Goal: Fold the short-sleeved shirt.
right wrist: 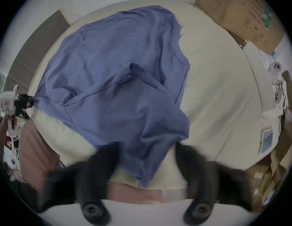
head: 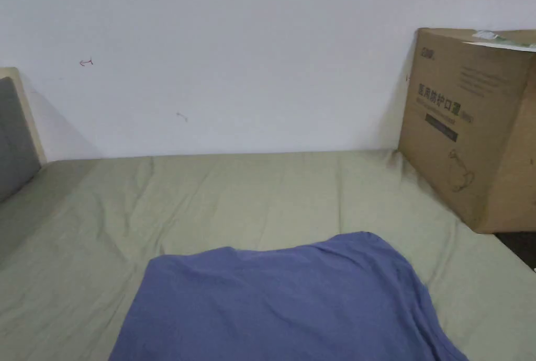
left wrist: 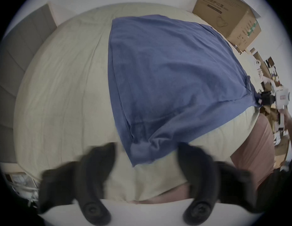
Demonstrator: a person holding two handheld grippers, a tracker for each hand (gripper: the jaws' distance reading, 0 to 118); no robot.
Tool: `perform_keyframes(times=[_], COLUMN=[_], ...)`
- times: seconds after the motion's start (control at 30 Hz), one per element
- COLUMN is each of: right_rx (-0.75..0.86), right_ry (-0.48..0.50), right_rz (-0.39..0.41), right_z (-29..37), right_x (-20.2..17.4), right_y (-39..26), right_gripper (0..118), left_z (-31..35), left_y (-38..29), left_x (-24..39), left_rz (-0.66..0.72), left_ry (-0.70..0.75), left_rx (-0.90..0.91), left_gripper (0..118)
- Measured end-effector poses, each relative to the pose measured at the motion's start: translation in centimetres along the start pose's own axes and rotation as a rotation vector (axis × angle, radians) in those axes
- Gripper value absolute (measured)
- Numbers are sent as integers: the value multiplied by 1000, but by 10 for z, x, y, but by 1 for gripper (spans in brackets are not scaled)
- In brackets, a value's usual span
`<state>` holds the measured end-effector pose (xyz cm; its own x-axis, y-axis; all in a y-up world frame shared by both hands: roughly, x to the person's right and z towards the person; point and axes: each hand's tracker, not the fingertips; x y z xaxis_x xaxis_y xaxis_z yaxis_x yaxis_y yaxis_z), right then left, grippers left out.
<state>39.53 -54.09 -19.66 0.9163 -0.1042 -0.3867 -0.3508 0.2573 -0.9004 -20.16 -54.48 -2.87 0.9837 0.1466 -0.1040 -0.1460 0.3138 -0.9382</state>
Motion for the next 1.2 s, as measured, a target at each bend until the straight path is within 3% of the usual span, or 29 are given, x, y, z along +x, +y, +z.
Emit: perform_keyframes(times=[0.07,0.13,0.23,0.33,0.4,0.43,0.47,0.5,0.53,0.57,0.6,0.67,0.7,0.73,0.8,0.87,0.97,1.1,1.13,1.17,1.2], right_rx=[29,71,226,512,733,856,976,1063,1130,1162,1194,1163,1140,1127,1115,1111,1046,954,933,920,907], right_ry=[6,58,117,129,165,199,233,232,189,145,136,293,292,227,187,187,235,254,261,261,256], right_rz=[-65,-116,-148,-117,-116,-116,-115,-125,-149,-178,-208,-175,-154,-129,-79,-81,-90,-118,-123,-125,-127], right_z=[12,27,67,115,140,151,158,162,165,166,167,168,169,171,174,173,163,144,138,135,132], right_x=[-2,-6,-20,-46,-64,-73,-83,-92,-103,-111,-119,-119,-122,-129,-132,-135,-136,-137,-133,-132,-132], right_y=[-1,1,3,-2,-16,-26,-37,-44,-49,-52,-54,-50,-47,-43,-42,-41,-38,-35,-34,-34,-33], right_gripper=[106,106,106,106,105,99,86,57,9,2,2,2,2,2,2,2,2,2,2,2,2], left_z=[5,14,52,108,141,156,167,174,179,179,182,186,185,188,192,185,136,68,56,46,31], left_y=[-6,-6,0,-2,-13,-23,-34,-43,-52,-60,-69,-79,-77,-74,-61,-35,-10,-14,-15,-15,-14], left_x=[-3,0,9,27,45,56,67,76,87,96,102,100,97,94,81,59,29,5,0,-4,-9], left_rz=[46,75,102,163,189,195,185,176,178,202,241,274,269,254,182,150,231,207,243,261,271], left_ry=[-61,-116,-158,-174,-128,-100,-45,-12,42,106,129,32,52,86,142,33,26,43,42,49,27], left_rx=[0,2,159,478,721,848,962,1053,1129,1178,1231,1267,1245,1222,1072,776,291,133,144,161,155], left_gripper=[103,101,101,101,95,80,59,31,0,0,0,0,0,0,0,0,0,0,7,40,89])
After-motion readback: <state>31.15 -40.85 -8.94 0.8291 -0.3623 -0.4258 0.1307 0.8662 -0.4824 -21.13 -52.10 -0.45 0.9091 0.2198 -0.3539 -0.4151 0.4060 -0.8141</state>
